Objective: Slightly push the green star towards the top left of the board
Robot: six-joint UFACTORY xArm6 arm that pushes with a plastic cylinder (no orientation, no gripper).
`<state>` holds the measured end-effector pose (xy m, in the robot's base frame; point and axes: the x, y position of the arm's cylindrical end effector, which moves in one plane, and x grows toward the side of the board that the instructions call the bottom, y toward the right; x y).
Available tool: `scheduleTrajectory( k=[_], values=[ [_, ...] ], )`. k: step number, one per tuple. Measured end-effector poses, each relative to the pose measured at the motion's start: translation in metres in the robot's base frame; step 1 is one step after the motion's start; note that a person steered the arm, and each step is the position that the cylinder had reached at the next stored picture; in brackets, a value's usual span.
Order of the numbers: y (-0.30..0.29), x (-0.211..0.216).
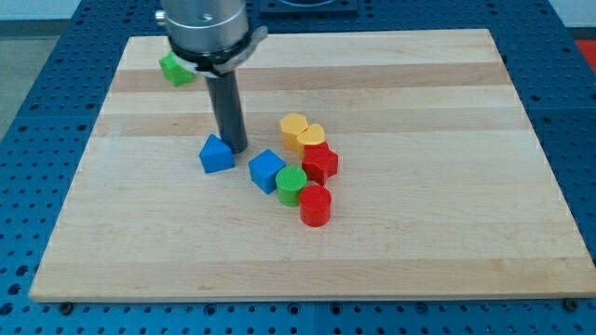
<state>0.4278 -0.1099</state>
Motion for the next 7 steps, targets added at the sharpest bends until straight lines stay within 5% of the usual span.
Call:
scheduleTrajectory(
  k=[2,4,5,7],
  values=[
    [-0.046,0.000],
    [0.027,0.021],
    [0.015,0.051],
    [-0.026,0.037]
  ],
)
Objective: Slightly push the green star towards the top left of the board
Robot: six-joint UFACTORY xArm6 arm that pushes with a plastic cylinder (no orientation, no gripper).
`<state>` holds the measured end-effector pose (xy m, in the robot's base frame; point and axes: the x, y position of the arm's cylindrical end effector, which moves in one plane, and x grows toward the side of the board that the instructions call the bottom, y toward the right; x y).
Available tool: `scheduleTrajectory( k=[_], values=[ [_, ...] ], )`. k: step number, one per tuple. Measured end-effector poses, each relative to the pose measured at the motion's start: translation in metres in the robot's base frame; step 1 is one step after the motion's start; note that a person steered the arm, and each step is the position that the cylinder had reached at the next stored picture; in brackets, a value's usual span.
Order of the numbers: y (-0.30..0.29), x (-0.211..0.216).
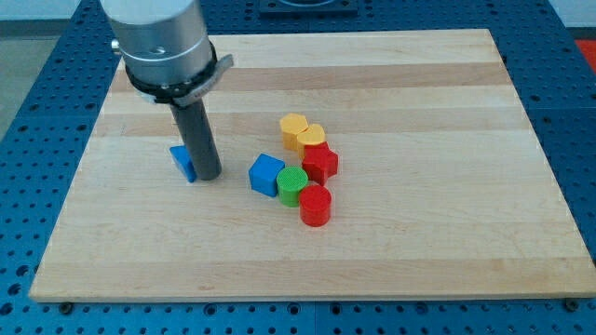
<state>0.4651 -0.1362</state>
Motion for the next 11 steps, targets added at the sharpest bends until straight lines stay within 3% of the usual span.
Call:
scheduleTrajectory(
  k=[3,4,5,6,8,10,11],
  values=[
    [-0.049,-0.007],
    [-0.012,-0.007],
    [-0.010,-0.007],
    [-0.010,-0.052],
    [-0.022,-0.098],
    [-0.042,-0.100],
    [-0.048,-0.122]
  ],
)
